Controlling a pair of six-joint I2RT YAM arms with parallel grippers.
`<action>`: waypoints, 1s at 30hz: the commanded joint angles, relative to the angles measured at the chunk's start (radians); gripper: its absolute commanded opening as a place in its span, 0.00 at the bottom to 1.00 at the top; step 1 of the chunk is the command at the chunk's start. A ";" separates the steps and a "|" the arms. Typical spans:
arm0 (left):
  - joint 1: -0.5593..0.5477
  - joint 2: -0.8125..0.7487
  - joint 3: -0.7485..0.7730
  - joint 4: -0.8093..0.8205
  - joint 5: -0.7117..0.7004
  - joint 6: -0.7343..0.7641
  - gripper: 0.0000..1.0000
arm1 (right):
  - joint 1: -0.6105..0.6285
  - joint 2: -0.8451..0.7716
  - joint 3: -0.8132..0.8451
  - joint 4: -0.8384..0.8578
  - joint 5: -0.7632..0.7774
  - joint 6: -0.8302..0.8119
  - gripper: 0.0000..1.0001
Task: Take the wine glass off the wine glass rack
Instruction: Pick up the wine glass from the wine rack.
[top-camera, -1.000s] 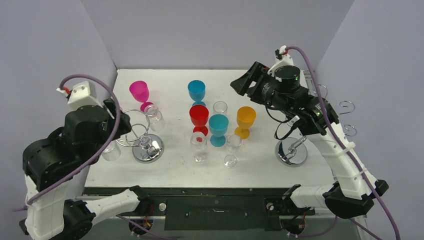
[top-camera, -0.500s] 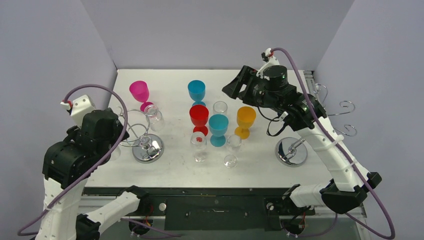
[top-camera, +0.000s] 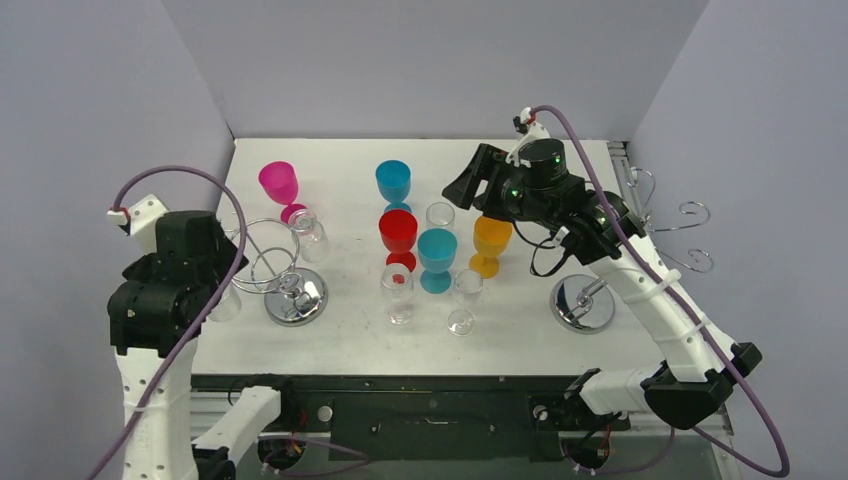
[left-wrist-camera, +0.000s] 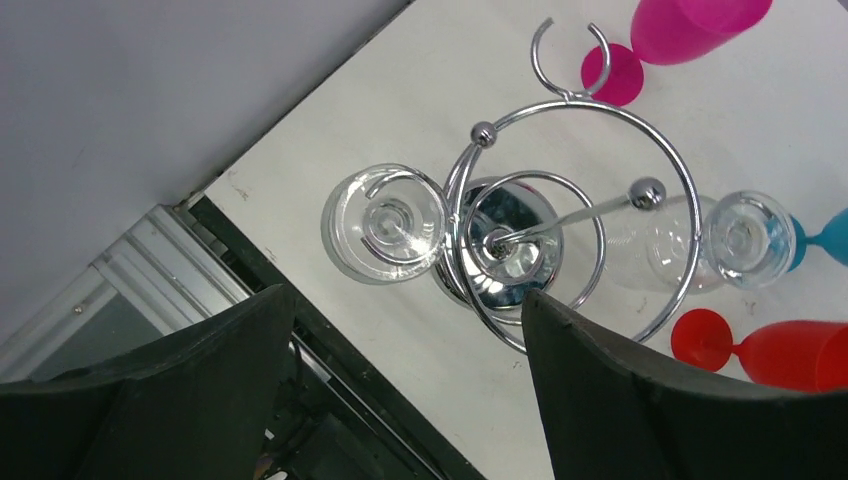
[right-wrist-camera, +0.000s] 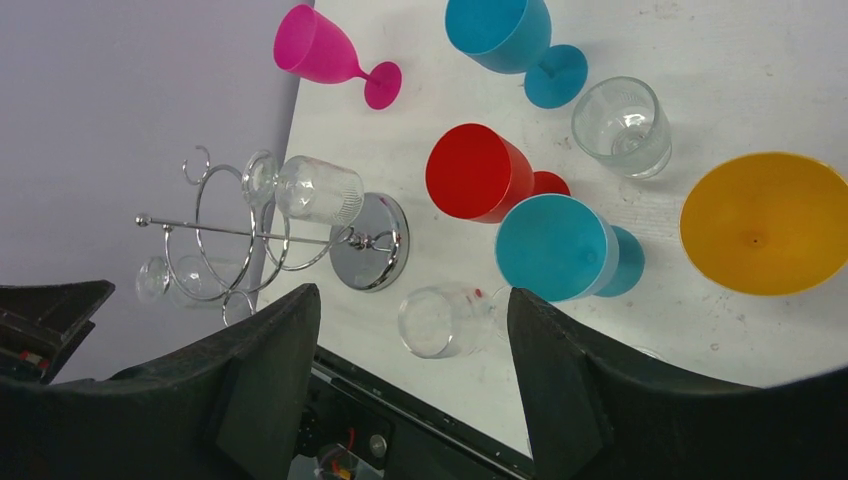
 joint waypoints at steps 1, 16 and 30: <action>0.265 -0.007 -0.003 0.160 0.231 0.172 0.81 | 0.005 -0.047 0.004 0.011 -0.003 -0.036 0.64; 0.522 -0.120 -0.189 0.280 0.432 0.154 0.74 | 0.004 -0.057 -0.037 0.023 -0.031 -0.080 0.64; 0.542 -0.184 -0.284 0.338 0.348 0.066 0.57 | 0.004 -0.078 -0.099 0.045 -0.080 -0.150 0.64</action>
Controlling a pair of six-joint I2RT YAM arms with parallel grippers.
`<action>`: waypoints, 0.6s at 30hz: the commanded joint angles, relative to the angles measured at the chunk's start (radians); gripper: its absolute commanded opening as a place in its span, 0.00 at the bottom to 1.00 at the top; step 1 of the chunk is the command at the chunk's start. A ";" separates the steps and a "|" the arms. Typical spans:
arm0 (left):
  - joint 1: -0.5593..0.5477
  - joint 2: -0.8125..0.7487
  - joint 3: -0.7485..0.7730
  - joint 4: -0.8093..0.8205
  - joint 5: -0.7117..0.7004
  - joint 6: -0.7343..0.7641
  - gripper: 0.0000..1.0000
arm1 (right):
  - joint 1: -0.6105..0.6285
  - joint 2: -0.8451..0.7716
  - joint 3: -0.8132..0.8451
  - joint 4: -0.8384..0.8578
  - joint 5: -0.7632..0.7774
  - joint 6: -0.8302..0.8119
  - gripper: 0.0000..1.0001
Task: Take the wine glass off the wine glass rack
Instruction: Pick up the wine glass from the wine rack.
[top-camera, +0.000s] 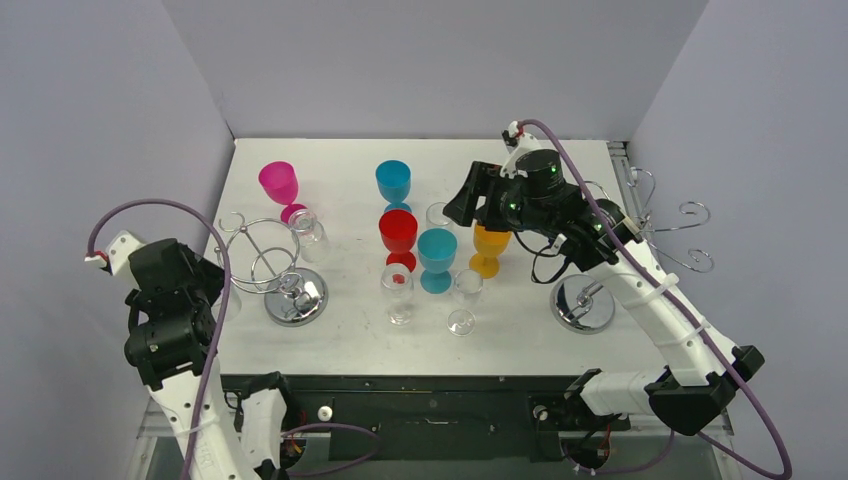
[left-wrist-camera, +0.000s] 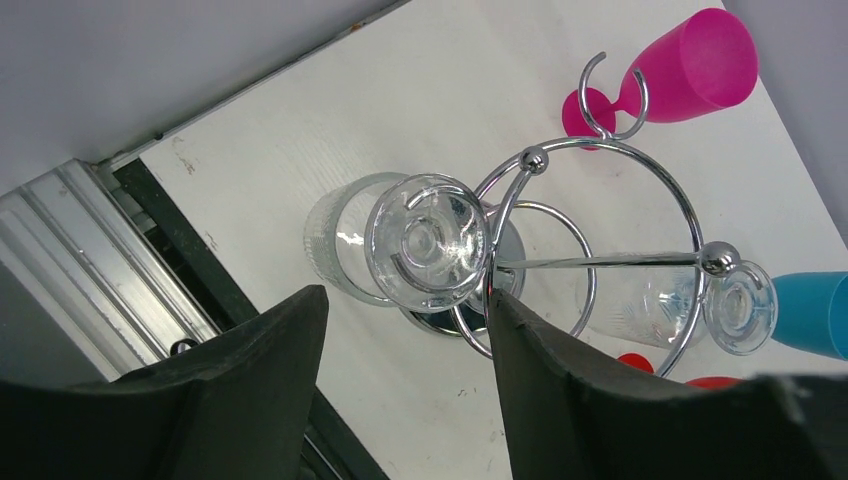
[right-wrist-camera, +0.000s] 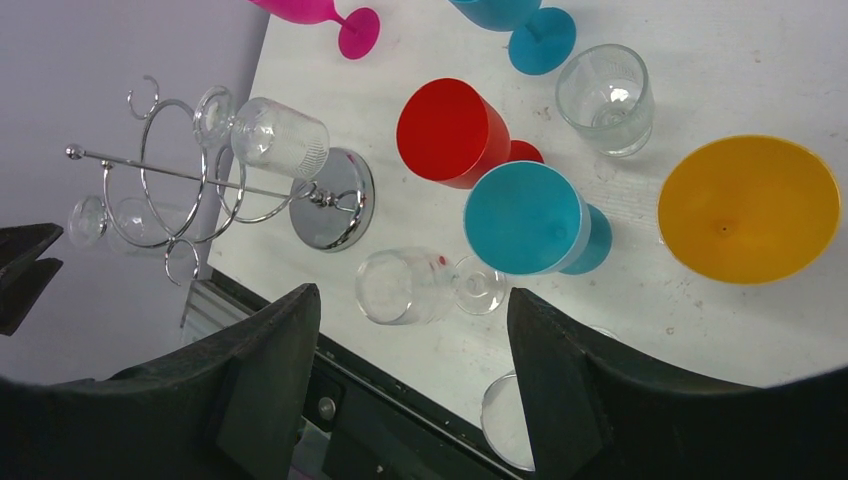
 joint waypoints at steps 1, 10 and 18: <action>0.008 -0.016 -0.042 0.089 -0.033 -0.056 0.55 | 0.004 -0.042 -0.020 0.045 -0.038 -0.037 0.64; 0.008 -0.022 -0.094 0.134 -0.027 -0.100 0.51 | 0.004 -0.044 -0.042 0.050 -0.066 -0.047 0.64; 0.007 -0.023 -0.139 0.187 -0.031 -0.106 0.48 | 0.005 -0.037 -0.044 0.053 -0.071 -0.051 0.64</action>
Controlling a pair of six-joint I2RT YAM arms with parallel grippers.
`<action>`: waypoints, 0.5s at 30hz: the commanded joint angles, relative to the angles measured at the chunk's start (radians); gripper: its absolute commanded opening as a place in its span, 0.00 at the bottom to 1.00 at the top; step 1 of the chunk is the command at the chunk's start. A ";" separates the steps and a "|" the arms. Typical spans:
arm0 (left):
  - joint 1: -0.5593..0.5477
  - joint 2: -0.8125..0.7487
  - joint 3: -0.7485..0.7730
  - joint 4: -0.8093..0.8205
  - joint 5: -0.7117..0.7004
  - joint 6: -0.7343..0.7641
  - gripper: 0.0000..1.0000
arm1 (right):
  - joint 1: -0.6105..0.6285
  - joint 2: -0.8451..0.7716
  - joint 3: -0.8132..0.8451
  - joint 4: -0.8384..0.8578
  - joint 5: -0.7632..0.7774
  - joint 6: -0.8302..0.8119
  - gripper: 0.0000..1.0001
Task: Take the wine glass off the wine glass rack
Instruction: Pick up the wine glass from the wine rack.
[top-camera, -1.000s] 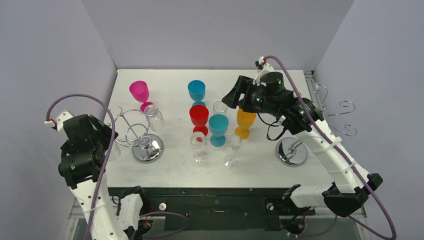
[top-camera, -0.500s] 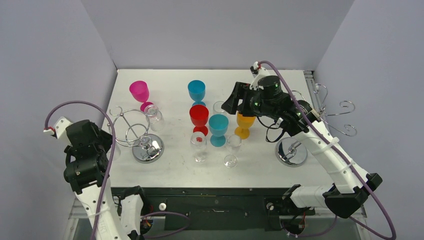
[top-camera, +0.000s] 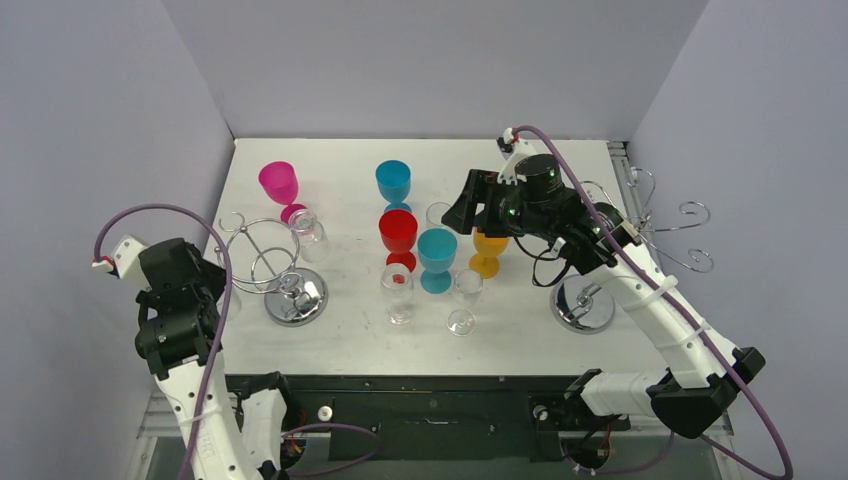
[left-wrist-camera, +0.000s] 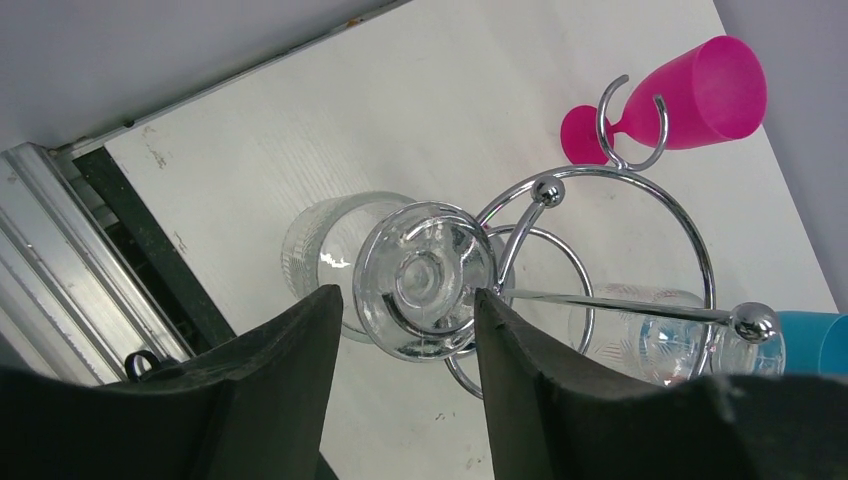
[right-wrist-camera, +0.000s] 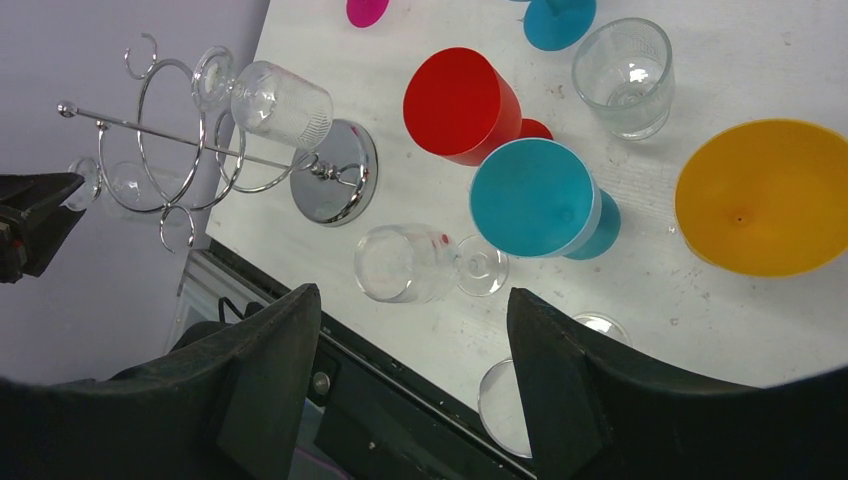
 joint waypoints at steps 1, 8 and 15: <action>0.008 -0.006 -0.022 0.093 -0.008 -0.020 0.47 | 0.005 -0.019 -0.003 0.045 -0.008 -0.021 0.64; 0.027 -0.011 -0.046 0.130 0.004 -0.022 0.41 | 0.005 -0.018 -0.008 0.042 0.002 -0.025 0.64; 0.042 -0.024 -0.052 0.129 -0.012 0.003 0.28 | 0.005 -0.021 -0.010 0.041 0.008 -0.027 0.64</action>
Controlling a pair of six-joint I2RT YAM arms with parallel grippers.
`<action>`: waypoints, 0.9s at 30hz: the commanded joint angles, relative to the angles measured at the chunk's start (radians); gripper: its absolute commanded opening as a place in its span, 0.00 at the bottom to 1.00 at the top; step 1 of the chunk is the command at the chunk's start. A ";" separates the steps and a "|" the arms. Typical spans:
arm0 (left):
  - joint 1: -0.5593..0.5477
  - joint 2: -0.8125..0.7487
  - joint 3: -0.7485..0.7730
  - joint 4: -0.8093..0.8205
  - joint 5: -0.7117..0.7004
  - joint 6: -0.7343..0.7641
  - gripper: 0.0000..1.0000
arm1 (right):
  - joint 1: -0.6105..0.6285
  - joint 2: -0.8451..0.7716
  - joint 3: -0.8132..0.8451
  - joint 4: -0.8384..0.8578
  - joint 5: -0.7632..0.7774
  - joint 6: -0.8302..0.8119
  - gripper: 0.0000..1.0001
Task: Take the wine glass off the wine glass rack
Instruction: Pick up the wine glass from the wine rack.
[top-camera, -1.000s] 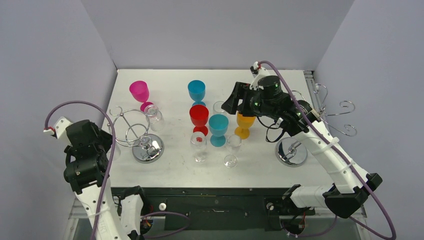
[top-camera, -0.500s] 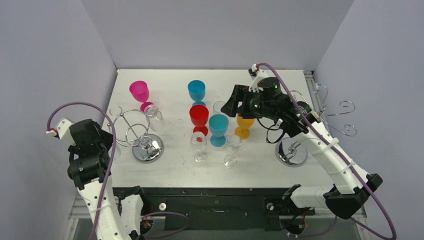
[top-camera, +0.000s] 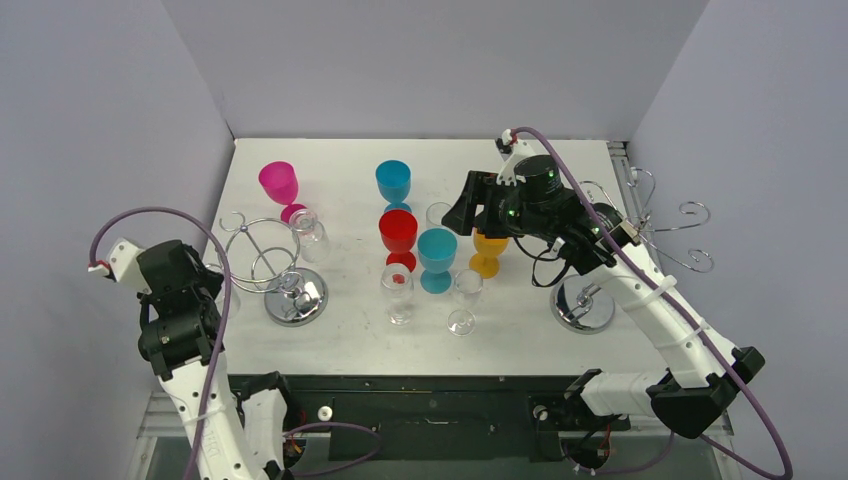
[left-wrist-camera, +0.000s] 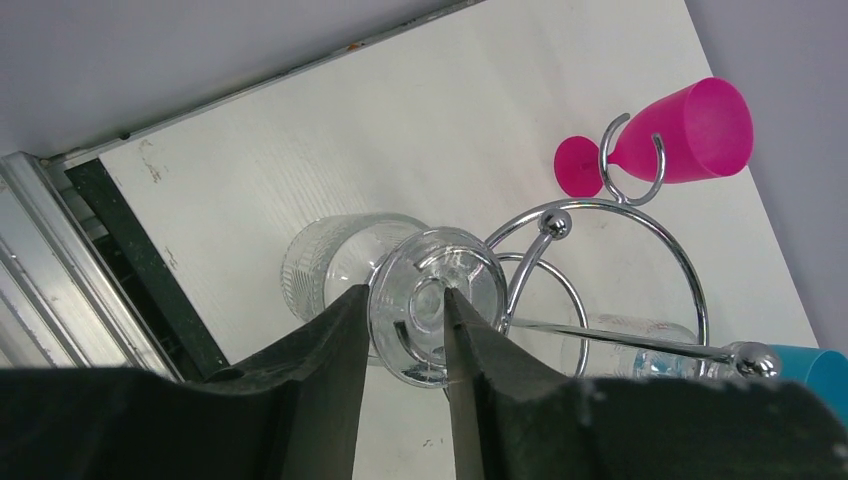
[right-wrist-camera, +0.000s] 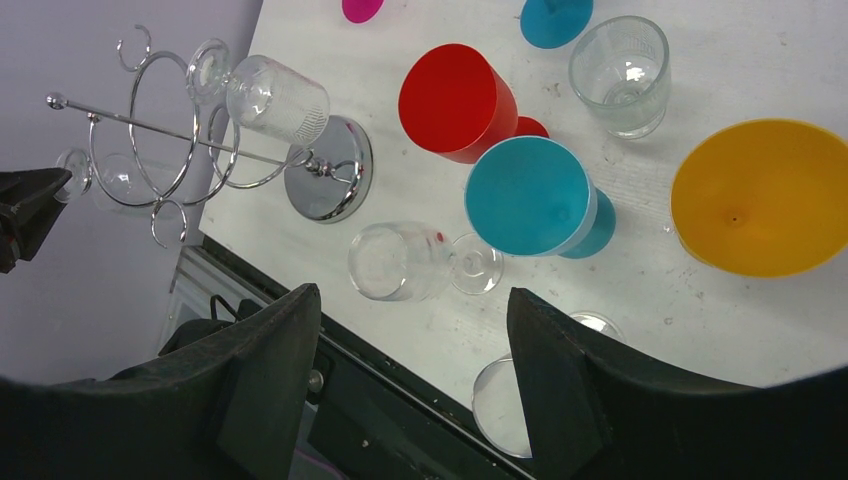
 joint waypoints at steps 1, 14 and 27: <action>0.011 -0.013 -0.002 0.056 -0.016 0.021 0.27 | 0.005 -0.020 -0.004 0.039 0.012 -0.012 0.64; 0.011 -0.029 -0.032 0.091 0.001 0.017 0.42 | 0.005 -0.017 -0.006 0.041 0.018 -0.016 0.64; 0.011 -0.070 -0.095 0.153 -0.007 0.007 0.35 | 0.005 -0.014 -0.011 0.042 0.019 -0.019 0.64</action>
